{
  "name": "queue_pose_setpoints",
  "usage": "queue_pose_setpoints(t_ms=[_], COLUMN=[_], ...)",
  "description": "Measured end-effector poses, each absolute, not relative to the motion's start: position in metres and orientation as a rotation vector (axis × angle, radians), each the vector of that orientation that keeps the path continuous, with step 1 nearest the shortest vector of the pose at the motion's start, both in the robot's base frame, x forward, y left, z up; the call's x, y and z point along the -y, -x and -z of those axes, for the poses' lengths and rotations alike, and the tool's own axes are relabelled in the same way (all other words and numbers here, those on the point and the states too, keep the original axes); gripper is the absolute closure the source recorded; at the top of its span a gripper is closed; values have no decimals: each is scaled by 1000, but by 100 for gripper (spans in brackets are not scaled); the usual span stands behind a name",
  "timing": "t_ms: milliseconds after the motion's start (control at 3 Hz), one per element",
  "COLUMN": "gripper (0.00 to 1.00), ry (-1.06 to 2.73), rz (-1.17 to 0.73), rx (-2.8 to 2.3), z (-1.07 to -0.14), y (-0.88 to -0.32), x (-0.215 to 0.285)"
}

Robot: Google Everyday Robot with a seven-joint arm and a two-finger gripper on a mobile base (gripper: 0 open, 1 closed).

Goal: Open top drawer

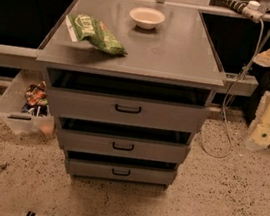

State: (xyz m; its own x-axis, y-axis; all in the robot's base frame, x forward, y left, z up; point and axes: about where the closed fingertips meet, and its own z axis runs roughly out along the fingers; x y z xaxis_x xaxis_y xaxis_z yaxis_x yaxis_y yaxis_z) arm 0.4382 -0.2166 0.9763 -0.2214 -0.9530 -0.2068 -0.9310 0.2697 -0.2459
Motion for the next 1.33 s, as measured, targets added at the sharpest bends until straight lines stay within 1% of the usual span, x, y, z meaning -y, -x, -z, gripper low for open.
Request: queue_pose_setpoints(t_ms=[667, 1333], gripper=[0, 0], ry=[1703, 1613], rz=[91, 60], rx=[-2225, -2220], z=[-965, -872], y=[-440, -463], x=[218, 215])
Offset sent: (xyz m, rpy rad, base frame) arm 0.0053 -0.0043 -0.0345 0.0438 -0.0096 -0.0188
